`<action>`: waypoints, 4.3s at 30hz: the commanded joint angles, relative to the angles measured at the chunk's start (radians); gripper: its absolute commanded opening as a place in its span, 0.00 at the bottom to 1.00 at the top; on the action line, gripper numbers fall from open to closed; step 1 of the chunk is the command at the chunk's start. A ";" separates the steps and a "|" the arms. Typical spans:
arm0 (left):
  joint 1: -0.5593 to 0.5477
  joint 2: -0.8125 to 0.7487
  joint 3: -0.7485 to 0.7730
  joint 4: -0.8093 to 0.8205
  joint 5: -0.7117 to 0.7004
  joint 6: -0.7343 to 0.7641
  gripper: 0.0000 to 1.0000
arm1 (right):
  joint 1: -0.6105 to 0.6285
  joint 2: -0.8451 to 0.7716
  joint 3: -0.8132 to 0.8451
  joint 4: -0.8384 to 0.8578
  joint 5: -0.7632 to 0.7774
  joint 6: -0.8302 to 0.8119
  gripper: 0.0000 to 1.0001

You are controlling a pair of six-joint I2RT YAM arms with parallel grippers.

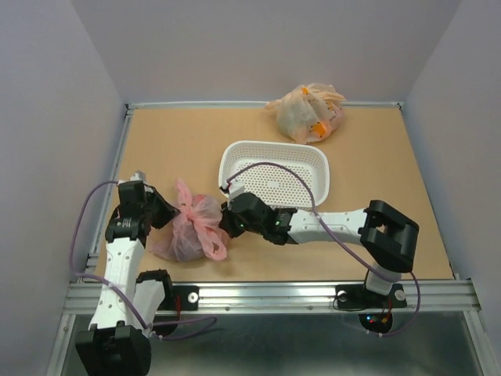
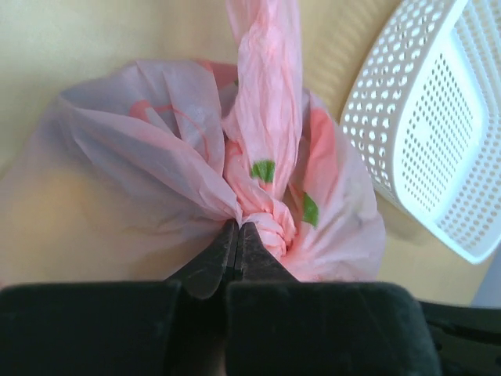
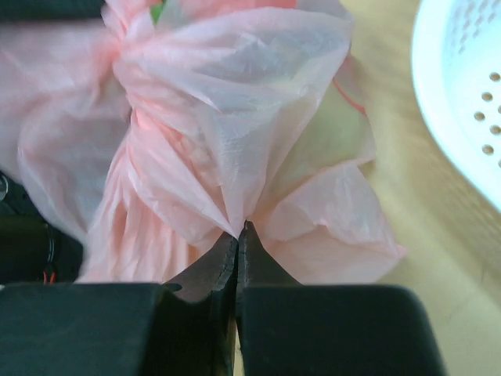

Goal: Untie the knot of the plastic bag and take out the fruit

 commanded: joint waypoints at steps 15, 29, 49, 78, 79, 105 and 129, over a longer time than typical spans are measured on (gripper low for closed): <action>0.007 0.156 0.372 0.080 -0.274 0.284 0.00 | 0.013 -0.412 -0.243 -0.074 -0.086 -0.126 0.72; 0.001 0.036 0.335 0.018 -0.090 0.238 0.00 | 0.017 -0.017 0.310 -0.110 -0.195 -0.486 0.88; 0.004 0.160 0.434 0.049 -0.392 0.168 0.00 | 0.028 -0.145 0.041 -0.110 -0.051 -0.381 0.06; 0.127 0.194 0.494 0.169 -0.208 0.149 0.95 | 0.030 -0.360 -0.088 -0.047 -0.183 -0.282 0.84; 0.127 0.164 0.477 0.123 -0.213 0.141 0.95 | 0.028 -0.375 -0.085 -0.050 -0.179 -0.285 0.86; -0.537 0.061 0.174 0.165 -0.361 -0.362 0.94 | 0.001 -0.291 0.105 -0.214 0.067 -0.296 0.01; -0.633 0.111 0.128 0.219 -0.470 -0.523 0.86 | 0.001 -0.410 0.006 -0.122 -0.053 -0.279 0.01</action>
